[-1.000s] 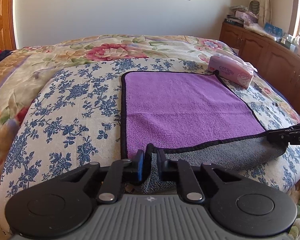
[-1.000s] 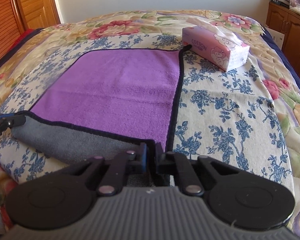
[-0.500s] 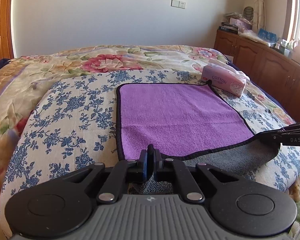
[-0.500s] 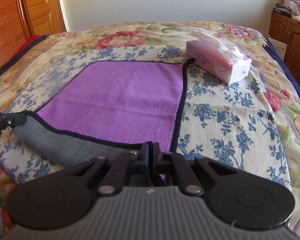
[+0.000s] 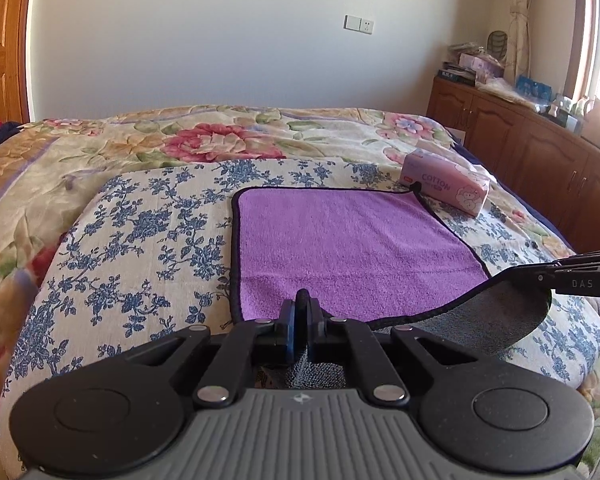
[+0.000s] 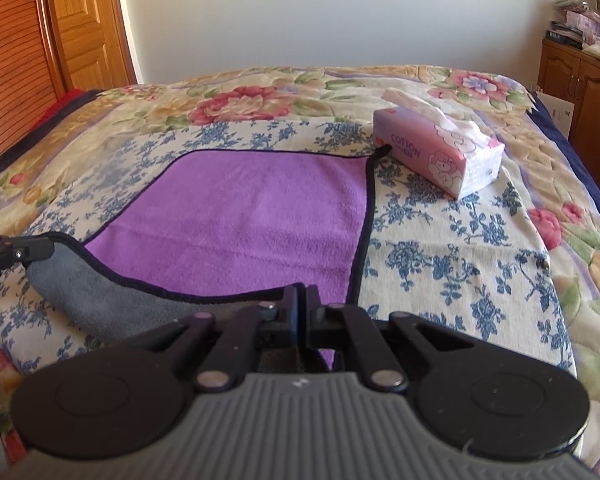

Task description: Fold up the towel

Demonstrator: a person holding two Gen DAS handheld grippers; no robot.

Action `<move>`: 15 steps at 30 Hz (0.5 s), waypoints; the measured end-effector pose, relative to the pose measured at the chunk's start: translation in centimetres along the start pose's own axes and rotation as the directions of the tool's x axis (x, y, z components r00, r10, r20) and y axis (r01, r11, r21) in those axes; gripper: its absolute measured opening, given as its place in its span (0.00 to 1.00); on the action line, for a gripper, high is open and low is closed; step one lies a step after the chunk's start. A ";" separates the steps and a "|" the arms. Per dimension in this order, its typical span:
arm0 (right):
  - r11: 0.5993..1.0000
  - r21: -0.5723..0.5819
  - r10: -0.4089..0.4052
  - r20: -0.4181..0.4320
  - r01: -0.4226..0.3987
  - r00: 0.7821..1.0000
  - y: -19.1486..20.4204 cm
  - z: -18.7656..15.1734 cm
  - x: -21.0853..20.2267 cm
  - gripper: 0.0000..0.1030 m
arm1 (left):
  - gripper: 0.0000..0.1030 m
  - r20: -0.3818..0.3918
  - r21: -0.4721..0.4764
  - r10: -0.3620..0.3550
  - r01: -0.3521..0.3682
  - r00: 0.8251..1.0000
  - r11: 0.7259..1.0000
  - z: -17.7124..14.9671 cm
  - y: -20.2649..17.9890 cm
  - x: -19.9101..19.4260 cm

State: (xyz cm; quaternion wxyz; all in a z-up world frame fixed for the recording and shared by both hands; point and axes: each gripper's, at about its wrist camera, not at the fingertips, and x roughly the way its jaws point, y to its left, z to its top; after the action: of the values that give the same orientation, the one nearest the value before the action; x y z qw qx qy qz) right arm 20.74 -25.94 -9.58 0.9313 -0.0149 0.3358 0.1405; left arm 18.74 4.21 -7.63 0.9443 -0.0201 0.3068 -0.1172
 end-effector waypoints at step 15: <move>0.999 -0.039 0.016 0.063 -0.014 0.998 0.5 1.4 -0.5 0.04 | 0.06 0.027 0.000 -0.017 0.017 0.999 1.000 1.8 -0.1 0.6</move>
State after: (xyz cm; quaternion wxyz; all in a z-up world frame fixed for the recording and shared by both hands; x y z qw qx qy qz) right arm 21.15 -25.40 -8.16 0.9399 -0.0259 0.3035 0.1544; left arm 20.24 3.92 -6.52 0.9473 -0.0243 0.2938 -0.1249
